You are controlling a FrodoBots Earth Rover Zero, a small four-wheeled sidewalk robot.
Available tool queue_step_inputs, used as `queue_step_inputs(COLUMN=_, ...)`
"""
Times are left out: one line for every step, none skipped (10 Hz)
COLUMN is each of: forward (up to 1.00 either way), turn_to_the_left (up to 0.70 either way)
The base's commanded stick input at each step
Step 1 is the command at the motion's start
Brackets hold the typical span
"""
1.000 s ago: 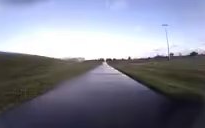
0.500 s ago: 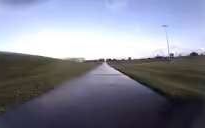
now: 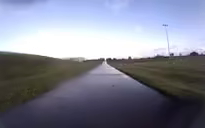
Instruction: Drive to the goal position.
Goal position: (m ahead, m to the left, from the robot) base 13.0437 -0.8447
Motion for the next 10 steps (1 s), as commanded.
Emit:
queue_step_inputs(forward=0.45, turn_to_the_left=0.00)
queue_step_inputs(forward=0.45, turn_to_the_left=0.00)
queue_step_inputs(forward=0.45, turn_to_the_left=0.00)
queue_step_inputs(forward=0.45, turn_to_the_left=0.00)
queue_step_inputs(forward=0.45, turn_to_the_left=0.00)
queue_step_inputs(forward=0.45, turn_to_the_left=0.00)
queue_step_inputs(forward=0.45, turn_to_the_left=0.00)
queue_step_inputs(forward=0.45, turn_to_the_left=0.00)
queue_step_inputs(forward=0.45, turn_to_the_left=0.00)
queue_step_inputs(forward=0.45, turn_to_the_left=0.00)
